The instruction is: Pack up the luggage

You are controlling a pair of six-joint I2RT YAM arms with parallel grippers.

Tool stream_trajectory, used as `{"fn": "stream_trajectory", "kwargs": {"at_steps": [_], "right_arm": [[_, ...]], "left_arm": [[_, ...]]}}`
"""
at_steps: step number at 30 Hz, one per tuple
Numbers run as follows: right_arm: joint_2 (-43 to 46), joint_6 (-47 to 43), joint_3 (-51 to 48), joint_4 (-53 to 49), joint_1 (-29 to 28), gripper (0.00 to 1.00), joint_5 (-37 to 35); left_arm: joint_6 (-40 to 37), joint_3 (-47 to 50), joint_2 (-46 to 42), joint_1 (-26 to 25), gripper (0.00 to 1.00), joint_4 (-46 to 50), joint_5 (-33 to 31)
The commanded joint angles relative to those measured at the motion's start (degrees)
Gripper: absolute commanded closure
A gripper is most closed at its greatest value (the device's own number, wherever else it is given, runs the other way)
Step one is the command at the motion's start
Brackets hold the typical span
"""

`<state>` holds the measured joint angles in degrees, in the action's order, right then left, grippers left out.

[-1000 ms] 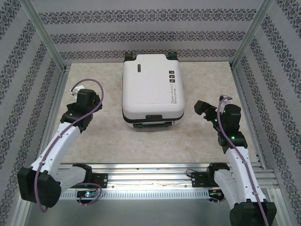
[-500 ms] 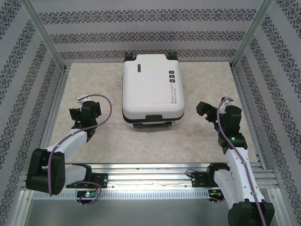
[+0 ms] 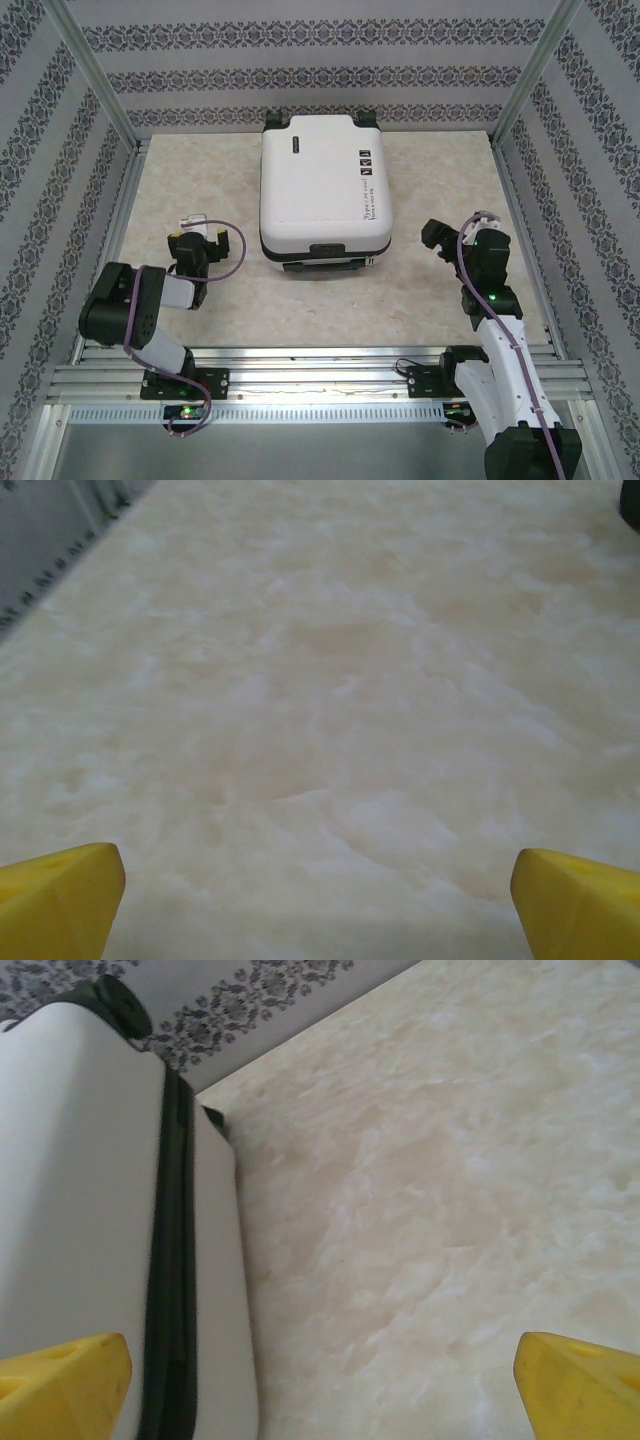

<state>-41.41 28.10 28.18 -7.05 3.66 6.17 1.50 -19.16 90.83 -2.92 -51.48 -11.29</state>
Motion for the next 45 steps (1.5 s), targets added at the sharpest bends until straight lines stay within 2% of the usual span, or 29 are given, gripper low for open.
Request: {"fn": "stream_trajectory", "kwargs": {"at_steps": [1, 2, 4, 9, 12, 14, 17, 18, 21, 25, 29, 39, 42, 45], "right_arm": [[-0.65, -0.95, 0.23, 0.2, 0.65, 0.02, -7.01], [-1.15, -1.07, 0.57, -0.31, 0.64, 0.02, -8.02], [-1.88, -0.65, 0.57, -0.57, 0.65, 0.02, -10.59], [-2.97, 4.13, 0.12, -0.63, 0.64, 0.02, -22.29], [-3.39, 2.15, -0.29, 0.93, 0.65, 0.02, -26.53], [-3.42, -2.46, -1.1, 3.67, 0.65, 0.02, -24.52], [-3.52, -18.4, -6.51, 16.27, 0.51, 0.02, -8.65], [-3.25, -19.75, -7.43, 17.97, 0.17, 0.02, -7.06], [-3.56, -18.84, -8.13, 20.03, -0.5, 0.02, -10.67], [-5.1, -25.42, -11.61, 25.77, -1.06, 0.02, -6.76], [-8.08, -23.88, -12.1, 29.7, -1.37, 0.02, -9.22], [-23.78, -21.9, -8.85, 39.5, -1.7, 0.02, -8.78], [-28.11, -23.01, -9.29, 45.34, -2.15, 0.02, -8.0], [-33.98, -24.11, -11.27, 55.52, -2.43, 0.02, -7.24]], "left_arm": [[0.19, -2.16, -0.07, 1.03, 0.01, -4.07, 0.63], [-0.61, -0.75, 1.29, 1.07, 0.01, -9.17, 0.83], [-0.07, -0.93, -0.33, 1.07, 0.01, -5.55, 1.75], [-0.61, -1.66, 0.7, 1.07, 0.01, -6.07, 1.64], [-0.61, -1.77, 0.52, 1.07, 0.01, -5.65, 1.84], [-0.6, -1.74, 0.5, 1.07, 0.01, -5.6, 1.86], [-0.63, -1.76, 0.56, 1.07, 0.01, -5.66, 1.81], [-0.6, -1.76, 0.56, 1.07, 0.01, -5.65, 1.81], [-0.62, -1.76, 0.5, 1.09, 0.01, -5.65, 1.87], [-0.63, -1.76, 0.55, 1.07, 0.01, -5.65, 1.88], [-0.68, -1.76, 0.54, 1.07, 0.01, -5.69, 1.8], [-0.69, -1.74, 0.51, 1.05, 0.01, -5.67, 1.8], [-0.7, -1.76, 0.57, 1.07, 0.01, -5.64, 1.92], [-0.69, -1.76, 0.53, 1.07, 0.01, -5.67, 1.92]]}}
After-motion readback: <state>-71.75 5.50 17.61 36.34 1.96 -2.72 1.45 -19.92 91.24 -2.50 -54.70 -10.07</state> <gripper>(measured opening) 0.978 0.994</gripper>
